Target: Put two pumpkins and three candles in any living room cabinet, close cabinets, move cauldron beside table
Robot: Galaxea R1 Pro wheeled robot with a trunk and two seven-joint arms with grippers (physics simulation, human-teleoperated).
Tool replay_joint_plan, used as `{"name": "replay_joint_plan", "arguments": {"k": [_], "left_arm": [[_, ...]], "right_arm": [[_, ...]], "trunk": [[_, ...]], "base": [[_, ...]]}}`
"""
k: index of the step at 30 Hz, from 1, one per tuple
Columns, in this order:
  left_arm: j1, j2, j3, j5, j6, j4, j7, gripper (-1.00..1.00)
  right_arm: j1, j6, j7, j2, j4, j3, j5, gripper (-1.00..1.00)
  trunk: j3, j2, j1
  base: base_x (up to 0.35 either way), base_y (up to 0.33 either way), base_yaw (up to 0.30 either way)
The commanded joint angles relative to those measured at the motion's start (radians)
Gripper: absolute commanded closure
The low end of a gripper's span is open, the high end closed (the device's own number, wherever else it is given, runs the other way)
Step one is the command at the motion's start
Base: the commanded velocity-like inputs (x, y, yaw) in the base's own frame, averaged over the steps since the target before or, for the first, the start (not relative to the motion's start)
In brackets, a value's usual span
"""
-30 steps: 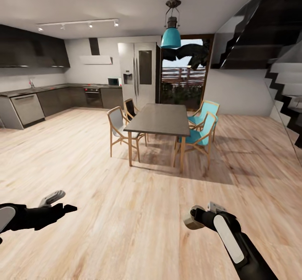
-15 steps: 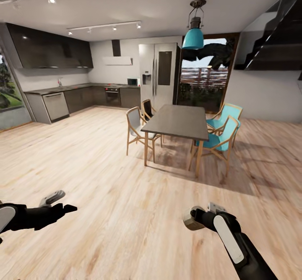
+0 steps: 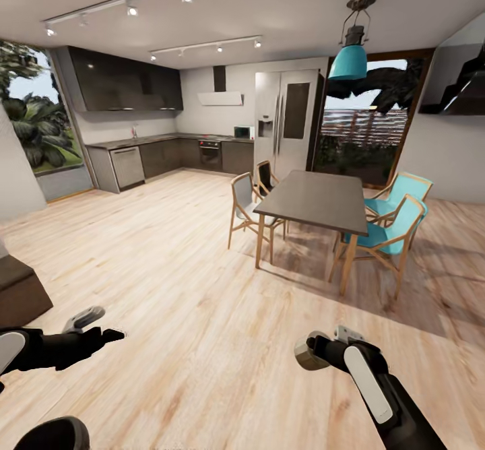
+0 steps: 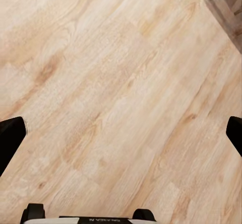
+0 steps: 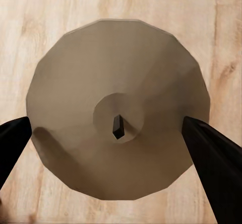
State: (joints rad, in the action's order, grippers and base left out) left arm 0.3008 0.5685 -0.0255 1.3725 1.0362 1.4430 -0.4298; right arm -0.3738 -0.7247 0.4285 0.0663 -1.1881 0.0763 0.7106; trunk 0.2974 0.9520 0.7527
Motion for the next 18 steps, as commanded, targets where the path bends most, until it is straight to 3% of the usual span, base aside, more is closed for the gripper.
{"name": "replay_joint_plan", "arguments": {"k": [1, 18], "left_arm": [[0.001, 0.001, -0.002, 0.010, 0.001, 0.000, -0.010, -1.00], [0.001, -0.001, -0.001, 0.010, 0.000, 0.000, -0.010, -1.00]], "right_arm": [[-0.001, -0.001, 0.010, 0.001, -0.002, 0.001, 0.012, 1.00], [0.000, -0.001, 0.006, 0.001, -0.007, 0.004, 0.020, 1.00]], "trunk": [[-0.002, -0.006, -0.004], [-0.055, -0.125, -0.069]], "base": [[0.000, 0.000, 0.281], [0.000, 0.000, 0.260]]}}
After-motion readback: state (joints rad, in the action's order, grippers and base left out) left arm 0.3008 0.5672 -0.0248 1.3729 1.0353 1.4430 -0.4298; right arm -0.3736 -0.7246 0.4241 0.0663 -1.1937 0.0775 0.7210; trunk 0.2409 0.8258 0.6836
